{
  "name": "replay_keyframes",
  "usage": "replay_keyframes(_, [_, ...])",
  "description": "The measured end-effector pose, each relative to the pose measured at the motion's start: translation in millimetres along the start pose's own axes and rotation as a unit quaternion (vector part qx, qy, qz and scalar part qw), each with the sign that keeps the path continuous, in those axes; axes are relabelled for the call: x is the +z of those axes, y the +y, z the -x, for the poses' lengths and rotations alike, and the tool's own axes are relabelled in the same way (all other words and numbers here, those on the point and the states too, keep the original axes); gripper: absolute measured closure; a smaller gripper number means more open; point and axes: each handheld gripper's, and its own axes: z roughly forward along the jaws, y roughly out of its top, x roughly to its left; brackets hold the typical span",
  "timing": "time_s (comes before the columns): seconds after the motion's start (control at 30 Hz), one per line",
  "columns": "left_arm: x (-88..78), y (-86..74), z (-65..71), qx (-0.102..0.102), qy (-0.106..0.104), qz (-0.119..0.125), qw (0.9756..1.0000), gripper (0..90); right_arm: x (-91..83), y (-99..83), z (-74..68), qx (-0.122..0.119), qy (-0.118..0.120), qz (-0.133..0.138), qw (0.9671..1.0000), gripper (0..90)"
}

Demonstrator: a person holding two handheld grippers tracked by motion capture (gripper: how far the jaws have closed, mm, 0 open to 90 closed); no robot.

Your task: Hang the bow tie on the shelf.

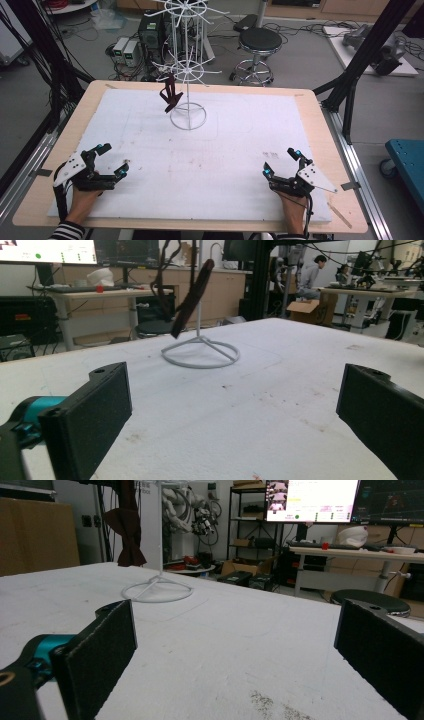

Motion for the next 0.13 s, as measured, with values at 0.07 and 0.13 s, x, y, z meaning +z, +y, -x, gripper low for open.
replay_keyframes(0.07, [-0.2, -0.1, 0.3, 0.001, 0.0, 0.001, 1.0, 1.7, 0.1, 0.0, -0.3, -0.001, 0.001, 0.0, 1.0, 2.7])
replay_keyframes(0.13, [-0.3, -0.1, 0.6, 0.003, -0.001, 0.003, 1.0, 1.7, 0.0, 0.0, -0.1, 0.005, 0.0, -0.001, 1.0, 2.7])
